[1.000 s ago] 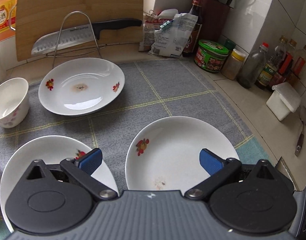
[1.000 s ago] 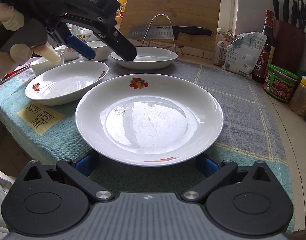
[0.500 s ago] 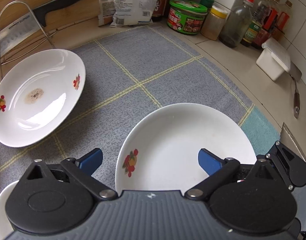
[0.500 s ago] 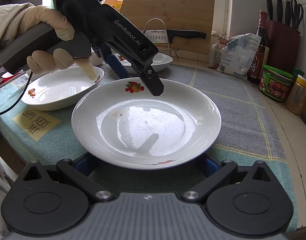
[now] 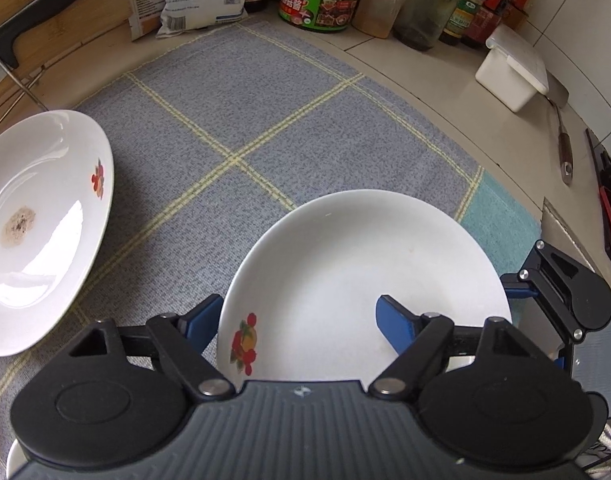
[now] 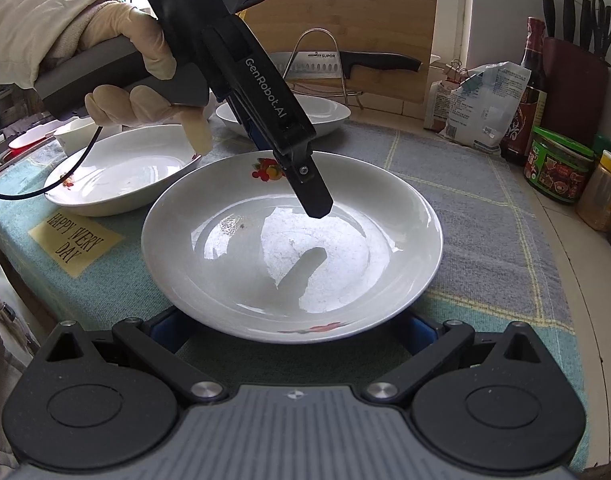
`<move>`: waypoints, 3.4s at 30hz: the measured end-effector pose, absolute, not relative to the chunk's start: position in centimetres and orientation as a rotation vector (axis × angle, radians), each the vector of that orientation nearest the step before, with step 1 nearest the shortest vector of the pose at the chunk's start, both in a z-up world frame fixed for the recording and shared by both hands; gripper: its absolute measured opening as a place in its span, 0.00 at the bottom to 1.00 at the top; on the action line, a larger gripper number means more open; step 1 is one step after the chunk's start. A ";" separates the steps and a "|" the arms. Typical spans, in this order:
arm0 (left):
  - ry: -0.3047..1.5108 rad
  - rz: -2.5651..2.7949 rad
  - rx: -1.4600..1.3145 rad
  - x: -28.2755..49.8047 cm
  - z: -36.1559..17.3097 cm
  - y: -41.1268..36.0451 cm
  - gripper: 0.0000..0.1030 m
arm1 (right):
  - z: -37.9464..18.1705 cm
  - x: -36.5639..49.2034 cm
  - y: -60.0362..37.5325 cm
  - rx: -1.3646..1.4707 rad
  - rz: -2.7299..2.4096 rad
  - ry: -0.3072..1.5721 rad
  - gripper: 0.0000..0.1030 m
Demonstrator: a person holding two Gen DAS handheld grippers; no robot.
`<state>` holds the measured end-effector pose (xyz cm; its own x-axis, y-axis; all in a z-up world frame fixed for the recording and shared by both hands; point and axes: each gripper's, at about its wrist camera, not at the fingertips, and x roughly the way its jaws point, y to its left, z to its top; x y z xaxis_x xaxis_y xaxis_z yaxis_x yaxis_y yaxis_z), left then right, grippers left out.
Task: Organize plates and bowls
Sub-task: 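Lift the plate with the left gripper and carry it toward the jars by the wall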
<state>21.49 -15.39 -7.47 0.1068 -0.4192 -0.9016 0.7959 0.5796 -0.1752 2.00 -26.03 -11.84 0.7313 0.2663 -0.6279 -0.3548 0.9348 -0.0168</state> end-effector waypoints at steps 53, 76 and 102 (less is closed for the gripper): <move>1.076 -1.019 0.431 22.6 -5.1 -17.0 0.70 | -9.1 3.9 -27.6 -0.157 0.371 0.740 1.00; 1.033 -1.037 0.452 27.6 -6.1 -21.3 0.70 | -8.3 8.6 -31.9 -0.175 0.323 0.722 1.00; 0.990 -1.055 0.476 31.0 -8.2 -25.0 0.70 | -9.2 12.9 -34.7 -0.183 0.257 0.727 1.00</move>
<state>30.99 -25.04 -8.17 0.1402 -0.4985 -0.8555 0.8853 0.4500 -0.1171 12.95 -34.75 -9.18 0.7181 0.1676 -0.6755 -0.2937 0.9529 -0.0757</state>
